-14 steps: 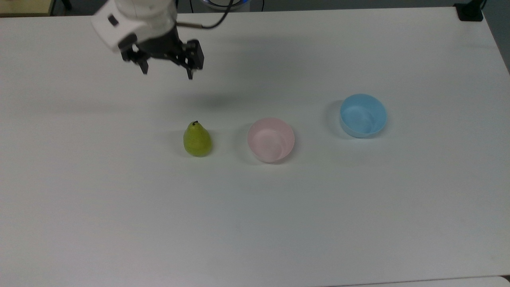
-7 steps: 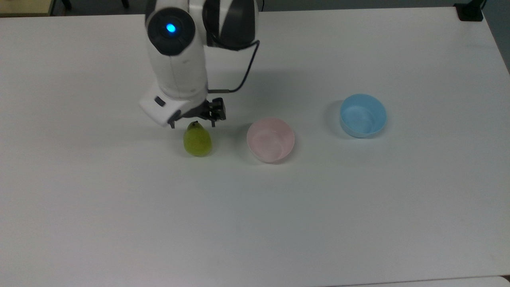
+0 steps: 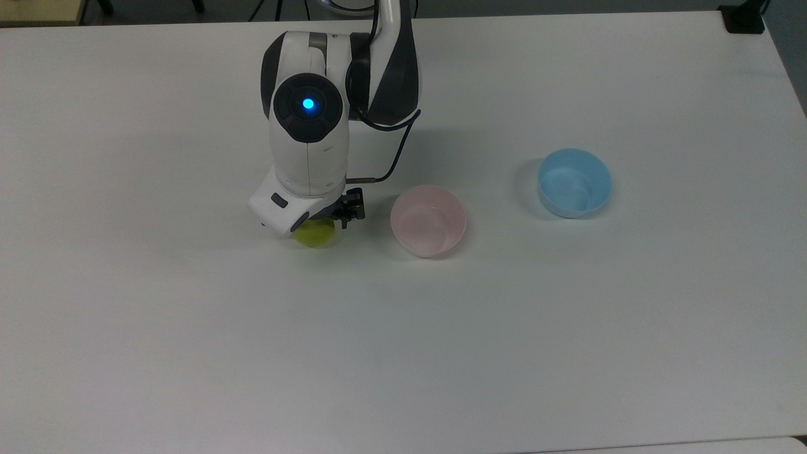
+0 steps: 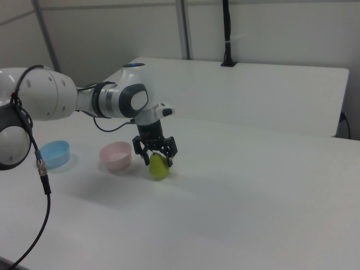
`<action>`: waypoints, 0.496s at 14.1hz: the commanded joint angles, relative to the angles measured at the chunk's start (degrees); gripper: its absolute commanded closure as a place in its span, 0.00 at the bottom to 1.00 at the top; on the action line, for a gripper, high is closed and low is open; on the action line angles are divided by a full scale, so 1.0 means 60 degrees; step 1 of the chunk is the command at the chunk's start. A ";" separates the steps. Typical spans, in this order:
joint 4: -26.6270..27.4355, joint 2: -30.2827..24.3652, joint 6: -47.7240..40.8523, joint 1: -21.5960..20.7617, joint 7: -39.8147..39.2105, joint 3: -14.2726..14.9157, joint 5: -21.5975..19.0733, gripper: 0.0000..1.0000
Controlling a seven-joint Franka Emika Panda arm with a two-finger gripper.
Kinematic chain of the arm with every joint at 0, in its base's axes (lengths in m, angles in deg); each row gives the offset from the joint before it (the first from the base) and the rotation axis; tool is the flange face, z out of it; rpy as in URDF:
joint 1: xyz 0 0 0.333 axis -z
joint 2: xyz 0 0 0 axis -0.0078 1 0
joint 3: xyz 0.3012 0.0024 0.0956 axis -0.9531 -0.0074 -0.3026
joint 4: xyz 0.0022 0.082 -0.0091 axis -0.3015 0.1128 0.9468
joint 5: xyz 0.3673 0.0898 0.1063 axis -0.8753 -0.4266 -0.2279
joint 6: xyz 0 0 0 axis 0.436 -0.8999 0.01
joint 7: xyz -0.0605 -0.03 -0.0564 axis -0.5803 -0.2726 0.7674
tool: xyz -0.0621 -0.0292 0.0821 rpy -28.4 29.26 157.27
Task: Place the pear in the bowl
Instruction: 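Close the gripper on the green pear and lift it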
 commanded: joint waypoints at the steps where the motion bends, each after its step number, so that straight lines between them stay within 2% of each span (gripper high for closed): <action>1: 0.0108 -0.0136 0.0129 -0.0164 -0.0127 0.0222 0.0139 0.78; 2: 0.0079 -0.0209 0.0056 -0.0178 -0.0112 0.0310 0.0052 0.88; 5: 0.0020 -0.0560 -0.0003 -0.0193 0.0179 0.0384 -0.0007 0.89; 7: -0.0082 -0.0925 -0.0353 -0.0179 0.0239 0.0398 -0.0415 0.89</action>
